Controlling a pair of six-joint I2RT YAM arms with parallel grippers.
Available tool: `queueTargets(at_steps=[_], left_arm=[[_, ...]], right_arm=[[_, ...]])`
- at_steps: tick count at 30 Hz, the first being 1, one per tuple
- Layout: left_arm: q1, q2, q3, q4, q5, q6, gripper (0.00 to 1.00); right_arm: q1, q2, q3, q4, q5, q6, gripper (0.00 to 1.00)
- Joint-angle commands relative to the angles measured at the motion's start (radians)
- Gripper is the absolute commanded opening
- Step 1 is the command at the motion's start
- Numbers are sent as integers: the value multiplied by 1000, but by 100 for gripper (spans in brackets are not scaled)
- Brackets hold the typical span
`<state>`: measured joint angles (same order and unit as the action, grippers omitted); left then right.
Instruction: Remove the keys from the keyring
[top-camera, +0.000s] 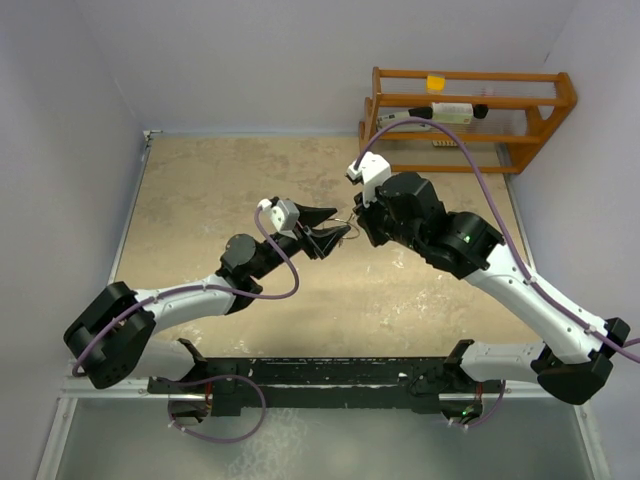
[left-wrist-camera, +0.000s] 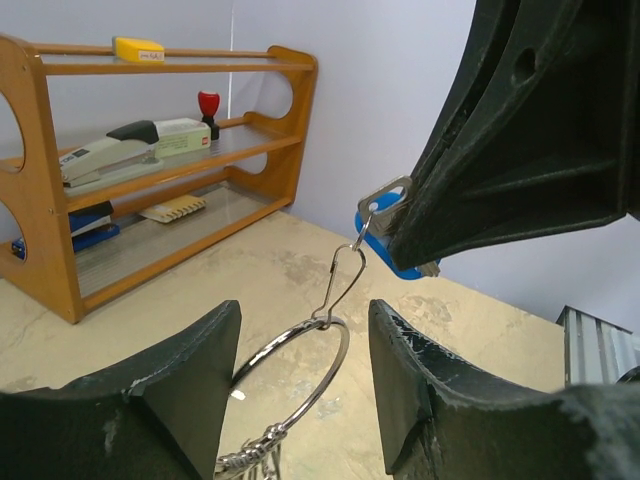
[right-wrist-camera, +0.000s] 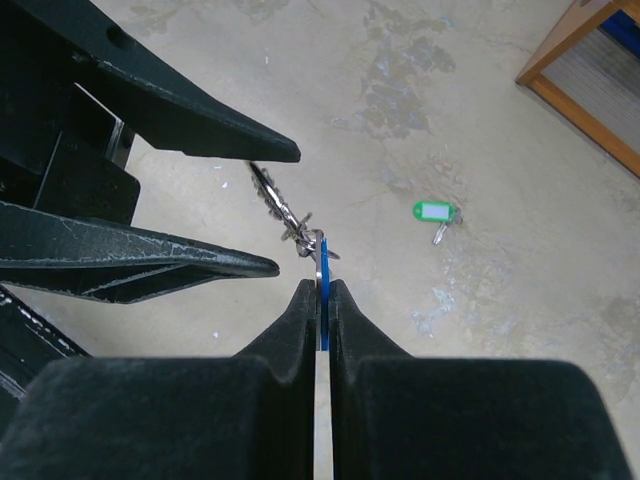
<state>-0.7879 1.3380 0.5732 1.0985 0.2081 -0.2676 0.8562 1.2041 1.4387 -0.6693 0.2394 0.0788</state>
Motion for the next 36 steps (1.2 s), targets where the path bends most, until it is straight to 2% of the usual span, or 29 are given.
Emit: queueTargets(at_steps=[1, 15, 27, 36], left_arm=[[-6, -1, -6, 70, -4, -12, 51], [-6, 85, -5, 207, 40, -41, 49], [-7, 103, 11, 233, 61, -61, 49], [-7, 145, 20, 276, 49, -86, 44]], right_arm=[[-1, -9, -4, 72, -9, 3, 0], [1, -3, -5, 79, -32, 6, 0], [0, -3, -19, 92, -34, 5, 0], [1, -6, -32, 106, -34, 7, 0]])
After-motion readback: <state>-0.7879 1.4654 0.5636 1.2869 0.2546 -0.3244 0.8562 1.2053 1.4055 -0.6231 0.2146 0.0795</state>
